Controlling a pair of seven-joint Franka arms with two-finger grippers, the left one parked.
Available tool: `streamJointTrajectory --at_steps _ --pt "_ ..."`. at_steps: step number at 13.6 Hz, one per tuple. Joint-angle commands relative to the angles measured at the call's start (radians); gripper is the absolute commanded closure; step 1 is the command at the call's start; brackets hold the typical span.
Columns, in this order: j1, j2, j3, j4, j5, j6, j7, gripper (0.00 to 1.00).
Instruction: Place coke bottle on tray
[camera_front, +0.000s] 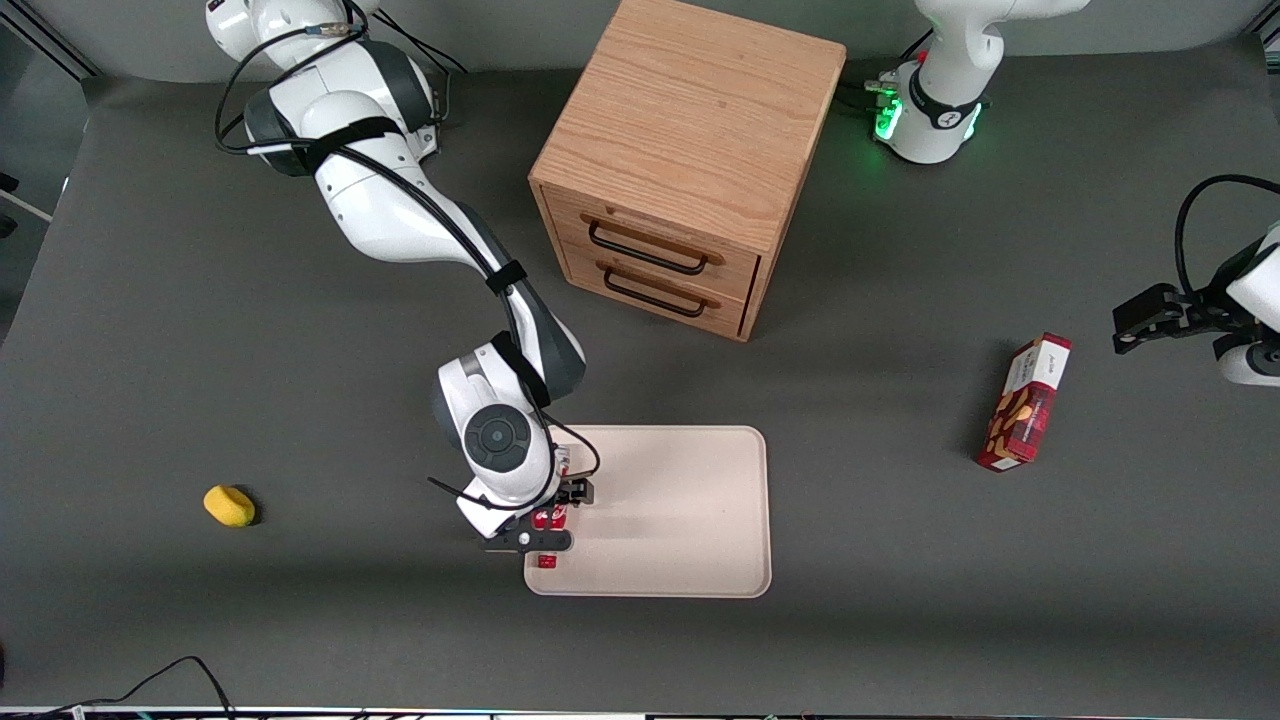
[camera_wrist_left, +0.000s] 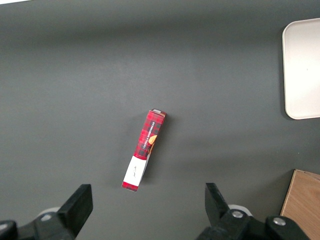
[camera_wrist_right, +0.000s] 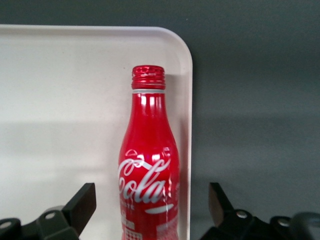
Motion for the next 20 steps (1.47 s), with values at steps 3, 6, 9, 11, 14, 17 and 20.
streamJointTrajectory --at_steps 3,6,9,11,14,17,20 --pt "-0.017 -0.311 0.032 -0.249 -0.005 -0.197 -0.017 0.00" --pt "-0.106 -0.526 0.077 -0.416 0.026 -0.286 -0.099 0.00" --pt "-0.163 -0.770 0.077 -0.648 0.027 -0.291 -0.159 0.00" --pt "-0.211 -0.934 0.076 -0.793 0.026 -0.291 -0.255 0.00" --pt "-0.241 -1.175 0.031 -1.007 0.026 -0.282 -0.359 0.00" --pt "-0.241 -1.338 -0.033 -1.081 0.027 -0.305 -0.401 0.00" --pt "-0.326 -1.366 -0.036 -1.058 0.027 -0.360 -0.401 0.00"
